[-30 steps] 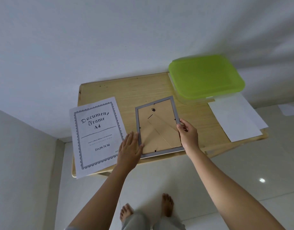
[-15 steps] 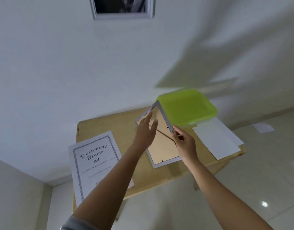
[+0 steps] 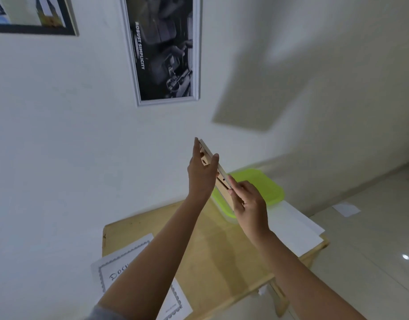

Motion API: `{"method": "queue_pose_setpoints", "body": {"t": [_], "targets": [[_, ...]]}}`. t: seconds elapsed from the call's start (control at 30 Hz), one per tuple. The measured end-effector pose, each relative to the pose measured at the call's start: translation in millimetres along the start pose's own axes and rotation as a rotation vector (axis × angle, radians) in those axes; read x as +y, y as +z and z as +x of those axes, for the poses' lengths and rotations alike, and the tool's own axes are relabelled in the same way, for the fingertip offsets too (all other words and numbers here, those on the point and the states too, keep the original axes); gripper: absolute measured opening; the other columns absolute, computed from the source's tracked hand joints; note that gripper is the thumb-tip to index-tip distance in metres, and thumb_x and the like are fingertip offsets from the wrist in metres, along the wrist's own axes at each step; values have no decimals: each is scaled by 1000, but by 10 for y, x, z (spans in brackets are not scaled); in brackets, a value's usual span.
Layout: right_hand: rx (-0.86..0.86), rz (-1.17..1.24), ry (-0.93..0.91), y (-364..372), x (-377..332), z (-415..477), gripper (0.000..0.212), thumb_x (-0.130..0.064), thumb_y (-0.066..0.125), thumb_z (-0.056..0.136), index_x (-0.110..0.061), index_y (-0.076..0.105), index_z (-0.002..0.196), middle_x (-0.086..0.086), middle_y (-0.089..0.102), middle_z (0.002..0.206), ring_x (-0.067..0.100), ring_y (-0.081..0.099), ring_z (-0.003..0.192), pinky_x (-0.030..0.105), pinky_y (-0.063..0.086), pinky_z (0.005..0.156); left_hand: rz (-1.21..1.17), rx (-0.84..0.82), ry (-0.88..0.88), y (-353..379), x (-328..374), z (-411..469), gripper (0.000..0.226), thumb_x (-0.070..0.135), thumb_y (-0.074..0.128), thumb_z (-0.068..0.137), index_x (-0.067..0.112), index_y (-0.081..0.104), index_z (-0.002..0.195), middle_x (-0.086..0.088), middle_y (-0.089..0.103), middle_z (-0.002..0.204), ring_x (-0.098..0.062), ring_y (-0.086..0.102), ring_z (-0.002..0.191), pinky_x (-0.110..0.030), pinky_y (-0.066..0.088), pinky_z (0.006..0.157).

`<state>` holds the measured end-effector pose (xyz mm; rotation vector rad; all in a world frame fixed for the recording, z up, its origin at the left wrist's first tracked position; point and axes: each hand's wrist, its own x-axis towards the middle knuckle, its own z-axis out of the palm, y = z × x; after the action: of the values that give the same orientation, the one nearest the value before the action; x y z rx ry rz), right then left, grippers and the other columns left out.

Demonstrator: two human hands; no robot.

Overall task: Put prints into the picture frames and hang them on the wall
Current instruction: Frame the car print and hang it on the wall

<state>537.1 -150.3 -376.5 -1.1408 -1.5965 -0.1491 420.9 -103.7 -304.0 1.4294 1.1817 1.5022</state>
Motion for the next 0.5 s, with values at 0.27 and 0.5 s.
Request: {"method": "queue_pose_setpoints", "body": {"t": [0.27,0.5], "targets": [[-111,149,-64,214,-281,57,38,-16,50,94,-12,51,131,6,56,111,5,52,104,16,46,86,-2,43,88,-295,195,179,60,9,42,94,23,18,147,4,61,103,-19,48,60,-38,45,59],[-93,135,10,131,225,459,37,-26,45,92,-6,59,121,10,56,116,17,52,109,30,45,93,-115,39,69,-550,297,508,42,11,38,97,23,37,138,-13,64,92,-16,58,69,-30,46,56]]}}
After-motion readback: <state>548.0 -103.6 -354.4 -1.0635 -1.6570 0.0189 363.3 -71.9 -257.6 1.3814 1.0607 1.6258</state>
